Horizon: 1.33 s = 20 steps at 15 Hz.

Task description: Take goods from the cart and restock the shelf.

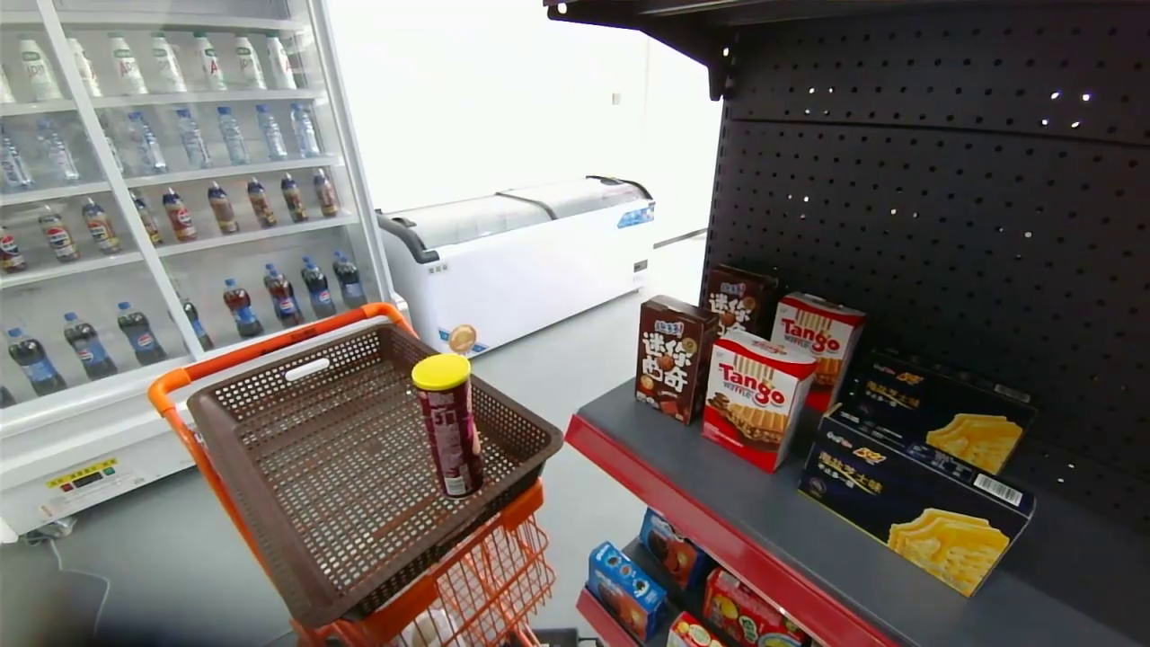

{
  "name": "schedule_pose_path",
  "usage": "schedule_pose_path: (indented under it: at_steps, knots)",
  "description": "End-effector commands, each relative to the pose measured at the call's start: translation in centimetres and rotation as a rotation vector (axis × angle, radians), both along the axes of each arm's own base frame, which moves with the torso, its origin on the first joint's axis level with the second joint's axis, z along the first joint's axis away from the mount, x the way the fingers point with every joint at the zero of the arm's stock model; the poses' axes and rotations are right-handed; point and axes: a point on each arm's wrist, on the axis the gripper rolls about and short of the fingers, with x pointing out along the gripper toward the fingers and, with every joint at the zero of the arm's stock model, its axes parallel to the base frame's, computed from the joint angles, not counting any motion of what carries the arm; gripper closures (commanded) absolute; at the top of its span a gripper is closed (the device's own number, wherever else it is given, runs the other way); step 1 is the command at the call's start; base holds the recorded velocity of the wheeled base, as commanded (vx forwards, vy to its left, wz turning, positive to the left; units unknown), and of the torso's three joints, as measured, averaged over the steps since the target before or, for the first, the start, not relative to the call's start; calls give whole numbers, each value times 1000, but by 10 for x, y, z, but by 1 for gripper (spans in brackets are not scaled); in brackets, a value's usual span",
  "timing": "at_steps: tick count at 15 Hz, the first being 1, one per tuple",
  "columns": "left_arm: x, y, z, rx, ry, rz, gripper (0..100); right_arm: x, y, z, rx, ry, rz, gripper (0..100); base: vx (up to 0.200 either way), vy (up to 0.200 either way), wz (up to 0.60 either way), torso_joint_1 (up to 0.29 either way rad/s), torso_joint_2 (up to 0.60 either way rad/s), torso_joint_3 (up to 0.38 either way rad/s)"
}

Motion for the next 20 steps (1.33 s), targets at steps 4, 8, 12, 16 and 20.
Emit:
schedule_pose_path:
  at_steps: [4,8,12,16,20]
  knots:
    - [127,-12,7,104,354,-82,0,0,0,0,0,2,0,0,0,0,0,0,0,0]
    - [193,-21,-3,124,404,-107,0,0,0,0,0,0,0,0,0,0,0,0,0,0]
    - [247,-32,-27,128,429,-126,0,0,0,0,0,0,0,0,0,0,0,0,0,0]
    - [285,-50,-62,138,368,-140,0,0,0,0,0,0,0,0,0,0,0,0,0,0]
    - [302,-53,-89,153,335,-86,0,0,0,0,0,0,0,0,0,0,0,0,0,0]
